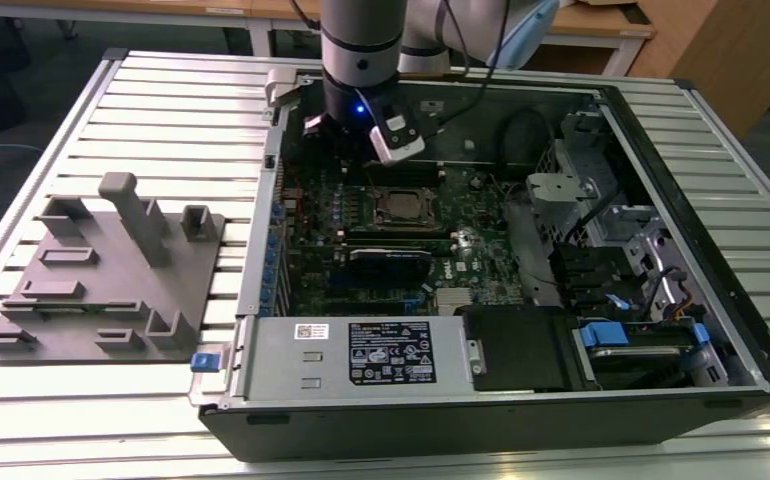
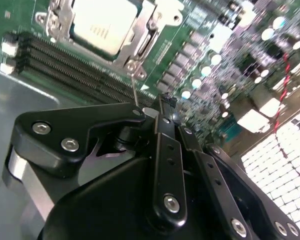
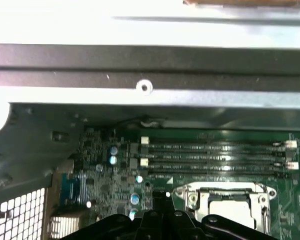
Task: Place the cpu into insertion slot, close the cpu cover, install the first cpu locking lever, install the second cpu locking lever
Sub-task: 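Install the first cpu locking lever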
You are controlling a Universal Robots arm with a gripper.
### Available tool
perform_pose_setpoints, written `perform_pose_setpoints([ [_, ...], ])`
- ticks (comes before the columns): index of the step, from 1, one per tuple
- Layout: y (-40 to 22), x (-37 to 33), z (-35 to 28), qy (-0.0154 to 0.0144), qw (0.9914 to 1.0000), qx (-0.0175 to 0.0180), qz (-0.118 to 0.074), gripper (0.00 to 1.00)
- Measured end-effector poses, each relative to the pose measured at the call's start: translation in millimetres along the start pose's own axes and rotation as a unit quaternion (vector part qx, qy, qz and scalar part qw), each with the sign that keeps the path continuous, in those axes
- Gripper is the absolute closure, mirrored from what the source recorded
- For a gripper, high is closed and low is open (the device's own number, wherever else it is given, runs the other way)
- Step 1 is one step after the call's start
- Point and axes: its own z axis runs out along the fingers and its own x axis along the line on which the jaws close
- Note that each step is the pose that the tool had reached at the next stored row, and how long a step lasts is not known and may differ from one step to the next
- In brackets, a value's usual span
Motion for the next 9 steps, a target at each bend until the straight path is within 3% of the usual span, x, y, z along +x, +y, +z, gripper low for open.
perform_pose_setpoints([
  [1,-0.2,0.3,0.0,0.0000,0.99999,-0.0037,0.000,0.90],
  [4,-0.9,1.1,-0.2,-0.0001,0.99980,-0.0201,0.000,0.90],
  [6,-1.2,1.2,-0.3,-0.0001,0.99973,-0.0234,0.000,0.90],
  [9,-0.8,1.1,-2.4,-0.0002,0.99971,-0.0240,0.000,0.90],
])
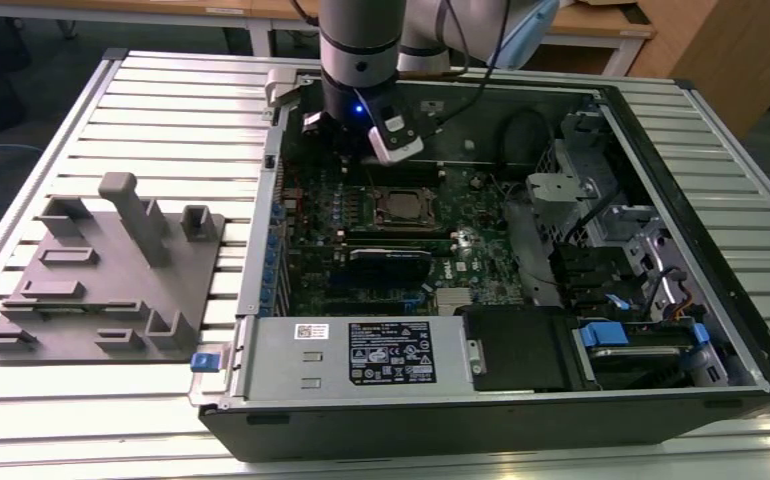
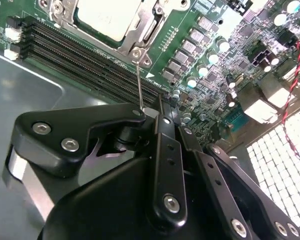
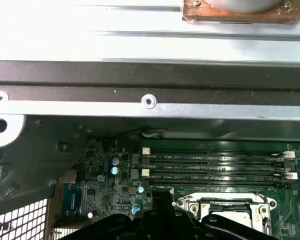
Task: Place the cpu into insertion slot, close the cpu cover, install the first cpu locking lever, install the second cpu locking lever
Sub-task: 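Install the first cpu locking lever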
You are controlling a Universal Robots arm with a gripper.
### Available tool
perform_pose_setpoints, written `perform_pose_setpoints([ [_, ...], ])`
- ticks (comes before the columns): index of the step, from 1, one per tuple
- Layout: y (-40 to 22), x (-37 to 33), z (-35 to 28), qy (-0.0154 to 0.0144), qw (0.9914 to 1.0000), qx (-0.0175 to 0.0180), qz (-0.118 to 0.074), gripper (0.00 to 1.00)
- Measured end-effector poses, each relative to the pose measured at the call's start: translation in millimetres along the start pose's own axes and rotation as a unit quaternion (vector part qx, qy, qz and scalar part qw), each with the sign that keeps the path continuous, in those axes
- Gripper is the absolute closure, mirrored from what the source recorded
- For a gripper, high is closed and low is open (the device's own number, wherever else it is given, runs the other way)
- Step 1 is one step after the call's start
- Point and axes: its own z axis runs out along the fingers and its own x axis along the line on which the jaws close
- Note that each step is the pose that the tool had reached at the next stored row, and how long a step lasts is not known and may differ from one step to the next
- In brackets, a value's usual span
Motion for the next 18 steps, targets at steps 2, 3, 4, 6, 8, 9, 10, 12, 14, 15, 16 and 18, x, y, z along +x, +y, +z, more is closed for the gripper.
perform_pose_setpoints([
  [2,0.6,0.0,-2.9,-0.0001,1.00000,0.0000,0.000,0.90],
  [3,0.9,0.0,-4.5,-0.0001,1.00000,0.0000,0.000,0.90],
  [4,1.3,0.0,-6.2,-0.0001,1.00000,0.0000,0.000,0.90],
  [6,1.7,0.0,-8.2,-0.0001,1.00000,-0.0001,0.000,0.90],
  [8,2.0,0.0,-9.5,-0.0001,1.00000,-0.0009,0.000,0.90],
  [9,2.2,0.0,-10.5,-0.0001,1.00000,-0.0014,0.000,0.90],
  [10,2.4,0.0,-11.6,-0.0001,1.00000,-0.0018,0.000,0.90],
  [12,2.9,0.0,-13.8,-0.0001,1.00000,-0.0021,0.000,0.90],
  [14,3.0,0.0,-14.2,-0.0002,1.00000,-0.0024,0.000,0.90],
  [15,3.0,-0.1,-14.2,-0.0002,1.00000,-0.0024,0.000,0.90],
  [16,3.0,-0.1,-14.2,-0.0002,1.00000,-0.0025,0.000,0.90],
  [18,3.0,-0.2,-14.3,-0.0001,1.00000,-0.0024,0.000,0.90],
])
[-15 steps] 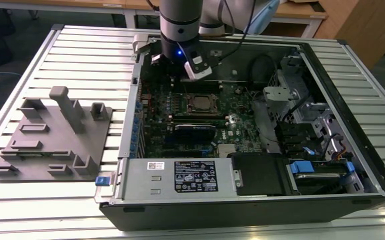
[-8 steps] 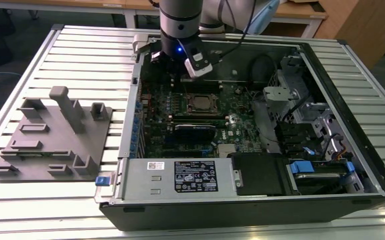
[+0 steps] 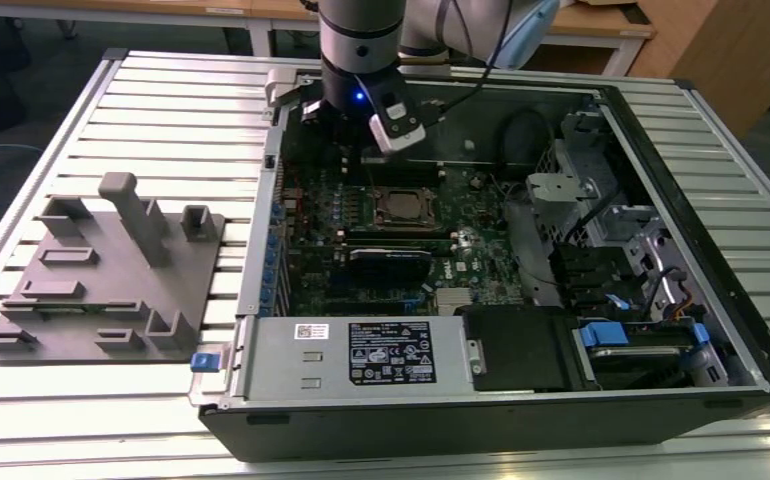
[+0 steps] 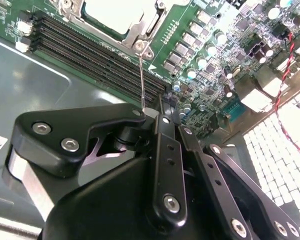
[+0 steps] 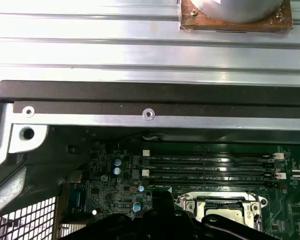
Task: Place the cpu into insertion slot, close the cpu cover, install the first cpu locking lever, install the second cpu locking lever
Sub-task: 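Install the first cpu locking lever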
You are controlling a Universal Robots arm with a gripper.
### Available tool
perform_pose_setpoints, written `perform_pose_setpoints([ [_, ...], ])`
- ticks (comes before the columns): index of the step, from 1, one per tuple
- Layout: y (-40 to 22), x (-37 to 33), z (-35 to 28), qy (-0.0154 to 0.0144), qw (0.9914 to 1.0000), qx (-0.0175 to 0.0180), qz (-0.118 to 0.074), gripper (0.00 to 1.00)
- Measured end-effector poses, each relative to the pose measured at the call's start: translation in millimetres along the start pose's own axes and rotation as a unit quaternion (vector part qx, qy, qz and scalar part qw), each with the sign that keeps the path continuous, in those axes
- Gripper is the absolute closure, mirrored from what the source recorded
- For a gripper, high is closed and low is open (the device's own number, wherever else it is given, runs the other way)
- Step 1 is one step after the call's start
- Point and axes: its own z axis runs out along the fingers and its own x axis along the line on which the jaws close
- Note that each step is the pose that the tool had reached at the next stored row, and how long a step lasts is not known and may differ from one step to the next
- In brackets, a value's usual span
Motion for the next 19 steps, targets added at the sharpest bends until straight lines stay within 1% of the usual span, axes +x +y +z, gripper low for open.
perform_pose_setpoints([
  [3,0.0,-3.8,0.0,0.0000,1.00000,0.0001,0.000,0.90],
  [15,-0.1,-30.7,0.2,0.0000,1.00000,0.0000,0.000,0.90],
  [19,-0.1,-31.1,0.2,0.0000,1.00000,0.0002,0.000,0.90],
])
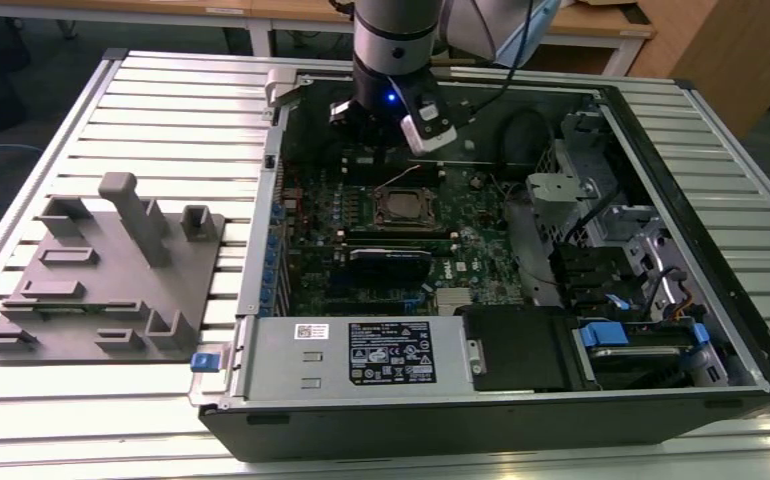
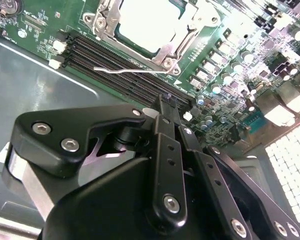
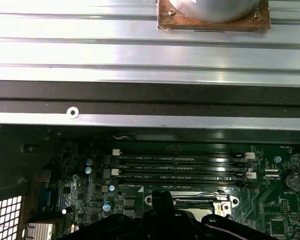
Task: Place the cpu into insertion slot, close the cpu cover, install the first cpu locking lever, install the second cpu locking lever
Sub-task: 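Install the first cpu locking lever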
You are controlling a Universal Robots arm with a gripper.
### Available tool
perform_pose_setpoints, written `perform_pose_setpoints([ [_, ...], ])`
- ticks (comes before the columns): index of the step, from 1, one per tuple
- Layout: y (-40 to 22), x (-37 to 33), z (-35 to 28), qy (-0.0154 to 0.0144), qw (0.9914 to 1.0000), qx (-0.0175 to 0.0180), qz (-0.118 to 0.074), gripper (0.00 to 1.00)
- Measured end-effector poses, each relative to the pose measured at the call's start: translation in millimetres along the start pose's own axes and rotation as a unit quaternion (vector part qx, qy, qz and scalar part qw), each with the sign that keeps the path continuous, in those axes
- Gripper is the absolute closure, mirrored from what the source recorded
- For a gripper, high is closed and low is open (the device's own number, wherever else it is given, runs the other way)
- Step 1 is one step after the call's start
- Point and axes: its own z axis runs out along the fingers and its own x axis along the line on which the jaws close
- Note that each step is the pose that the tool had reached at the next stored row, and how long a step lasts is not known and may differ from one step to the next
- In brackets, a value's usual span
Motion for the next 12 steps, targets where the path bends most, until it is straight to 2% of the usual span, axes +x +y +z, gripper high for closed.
perform_pose_setpoints([
  [2,0.0,-0.1,0.2,-0.0001,1.00000,0.0005,0.000,0.90],
  [3,0.1,-0.1,0.6,0.0000,0.99999,0.0035,0.000,0.90],
  [7,0.4,-0.1,3.5,0.0001,0.99981,0.0197,0.000,0.90],
  [8,0.2,-0.4,4.6,0.0000,0.99978,0.0210,0.000,0.90],
  [12,-0.3,-5.6,7.5,0.0001,0.99977,0.0212,0.000,0.90],
])
